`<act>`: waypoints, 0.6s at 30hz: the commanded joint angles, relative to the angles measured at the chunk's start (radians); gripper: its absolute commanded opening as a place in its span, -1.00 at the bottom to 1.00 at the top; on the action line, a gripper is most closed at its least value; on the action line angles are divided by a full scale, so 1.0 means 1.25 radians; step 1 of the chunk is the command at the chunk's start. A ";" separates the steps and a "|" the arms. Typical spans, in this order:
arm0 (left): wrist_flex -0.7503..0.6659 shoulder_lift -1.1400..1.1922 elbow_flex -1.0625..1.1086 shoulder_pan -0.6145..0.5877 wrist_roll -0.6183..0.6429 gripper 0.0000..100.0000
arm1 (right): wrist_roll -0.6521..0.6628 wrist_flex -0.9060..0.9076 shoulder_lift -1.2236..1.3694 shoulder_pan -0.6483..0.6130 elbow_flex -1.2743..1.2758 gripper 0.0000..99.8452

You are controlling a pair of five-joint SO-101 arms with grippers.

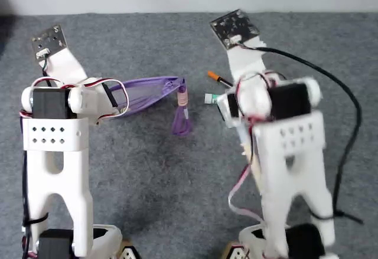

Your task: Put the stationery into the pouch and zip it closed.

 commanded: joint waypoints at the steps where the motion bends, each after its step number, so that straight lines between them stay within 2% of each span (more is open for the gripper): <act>1: 0.014 0.002 -0.023 -0.001 0.007 -0.98 | -0.080 -0.044 -0.101 -0.064 -0.006 -0.98; 9: 0.014 0.002 -0.023 -0.001 0.032 -0.98 | -0.226 -0.257 -0.195 -0.201 -0.005 -0.98; 13: 0.014 0.002 -0.023 -0.001 0.036 -0.98 | -0.264 -0.392 -0.195 -0.215 -0.004 -0.98; 18: 0.014 0.002 -0.023 -0.001 0.036 -0.98 | -0.263 -0.620 -0.197 -0.215 0.043 -0.98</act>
